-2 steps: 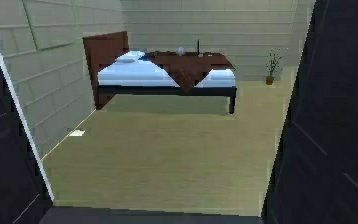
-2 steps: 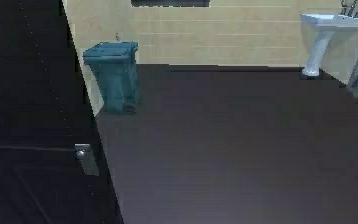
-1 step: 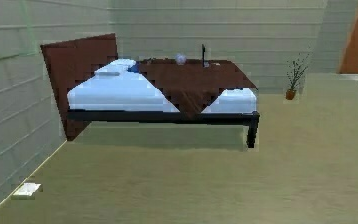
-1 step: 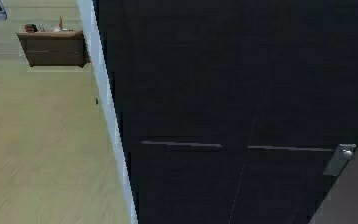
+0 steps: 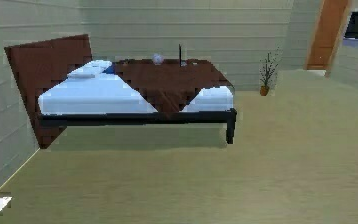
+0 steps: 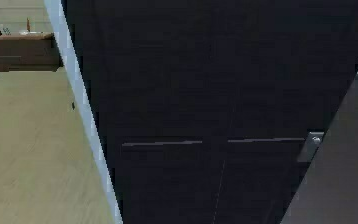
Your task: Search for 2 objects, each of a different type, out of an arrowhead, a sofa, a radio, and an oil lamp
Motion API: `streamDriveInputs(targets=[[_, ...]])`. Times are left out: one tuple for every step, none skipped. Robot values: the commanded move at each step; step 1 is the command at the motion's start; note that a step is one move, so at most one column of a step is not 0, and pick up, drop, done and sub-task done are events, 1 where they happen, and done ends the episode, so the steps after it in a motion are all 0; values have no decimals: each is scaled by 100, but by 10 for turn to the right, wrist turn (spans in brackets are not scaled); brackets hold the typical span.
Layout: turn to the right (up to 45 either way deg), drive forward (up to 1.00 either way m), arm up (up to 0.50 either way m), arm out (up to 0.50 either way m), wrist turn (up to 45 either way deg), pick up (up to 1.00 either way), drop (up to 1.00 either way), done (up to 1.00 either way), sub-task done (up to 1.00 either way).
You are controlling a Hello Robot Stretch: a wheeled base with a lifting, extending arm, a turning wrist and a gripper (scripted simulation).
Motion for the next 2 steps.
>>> streamDriveInputs(targets=[[0,50,0,0,0,0,0,0,0],[330,0,0,0,0,0,0,0,0]])
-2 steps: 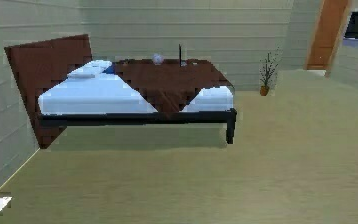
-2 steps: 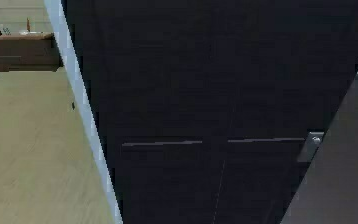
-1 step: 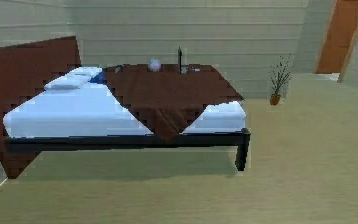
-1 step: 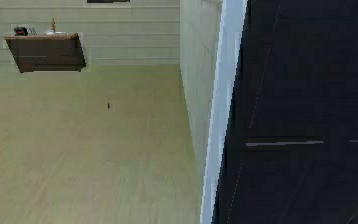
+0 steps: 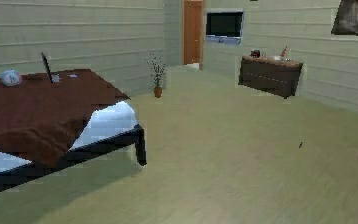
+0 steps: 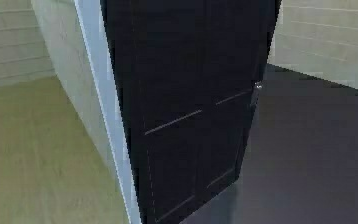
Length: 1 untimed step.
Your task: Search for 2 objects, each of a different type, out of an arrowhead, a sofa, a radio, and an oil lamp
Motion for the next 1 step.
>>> streamDriveInputs(targets=[[0,70,0,0,0,0,0,0,0]])
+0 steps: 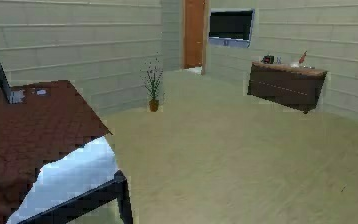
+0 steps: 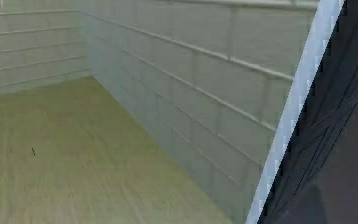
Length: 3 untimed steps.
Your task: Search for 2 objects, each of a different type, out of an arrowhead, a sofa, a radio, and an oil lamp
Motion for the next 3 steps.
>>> streamDriveInputs(targets=[[300,0,0,0,0,0,0,0,0],[0,100,0,0,0,0,0,0,0],[30,0,0,0,0,0,0,0,0]])
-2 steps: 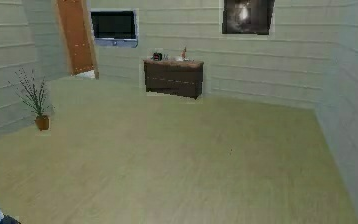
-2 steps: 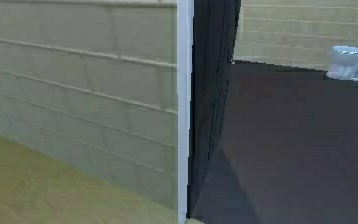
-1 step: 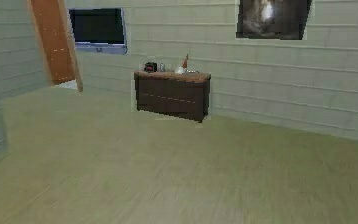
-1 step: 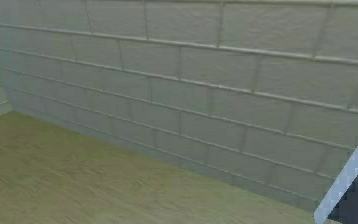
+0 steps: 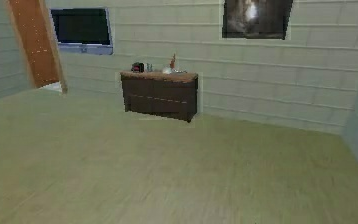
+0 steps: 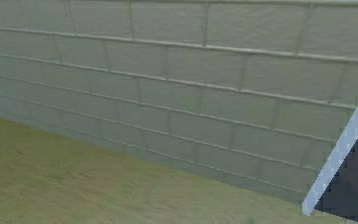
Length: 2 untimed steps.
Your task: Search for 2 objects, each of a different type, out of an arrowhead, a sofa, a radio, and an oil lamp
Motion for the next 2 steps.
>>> streamDriveInputs(targets=[[0,100,0,0,0,0,0,0,0],[90,0,0,0,0,0,0,0,0]])
